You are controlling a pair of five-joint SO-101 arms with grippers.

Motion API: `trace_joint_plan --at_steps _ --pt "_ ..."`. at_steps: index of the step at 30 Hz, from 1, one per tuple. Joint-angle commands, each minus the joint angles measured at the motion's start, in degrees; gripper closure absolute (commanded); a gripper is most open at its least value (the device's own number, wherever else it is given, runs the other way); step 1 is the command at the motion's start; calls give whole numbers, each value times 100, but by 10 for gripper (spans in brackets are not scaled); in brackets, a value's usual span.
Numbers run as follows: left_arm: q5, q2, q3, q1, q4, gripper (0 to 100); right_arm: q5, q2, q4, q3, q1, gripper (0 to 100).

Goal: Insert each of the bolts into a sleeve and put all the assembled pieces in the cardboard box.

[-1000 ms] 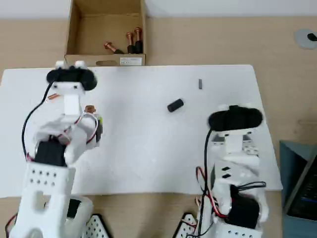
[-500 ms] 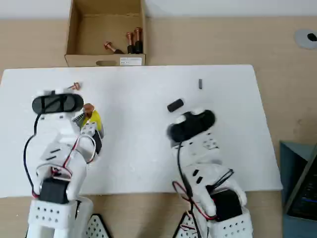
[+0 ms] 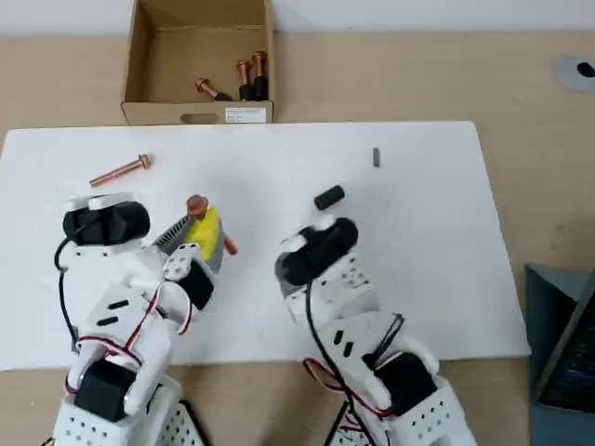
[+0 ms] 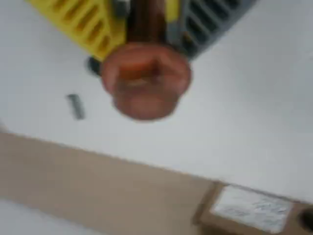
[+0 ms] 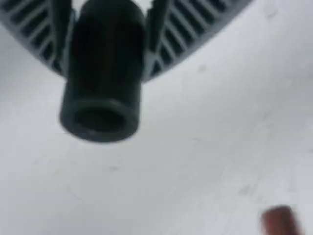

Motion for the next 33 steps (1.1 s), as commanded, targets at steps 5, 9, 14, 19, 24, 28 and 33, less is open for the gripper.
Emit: trace_joint_plan --at_steps 5,9,14,19,24,28,33 --pt "422 -110 -862 343 -97 995 -35 -673 -158 -13 -479 989" --pt "422 -110 -932 466 -79 998 -18 -673 -176 -13 -673 989" --pt "422 -110 -1020 659 220 998 -9 -673 -554 48 -681 989" --pt "422 -110 -976 668 273 999 123 -673 -624 -92 -690 989" --pt "422 -110 -765 659 105 999 273 -673 -615 -286 -971 989" --pt "422 -110 -721 695 105 999 273 -673 -633 -295 -1024 989" --pt "387 -110 -545 659 123 999 273 -673 -633 -426 -1007 989"
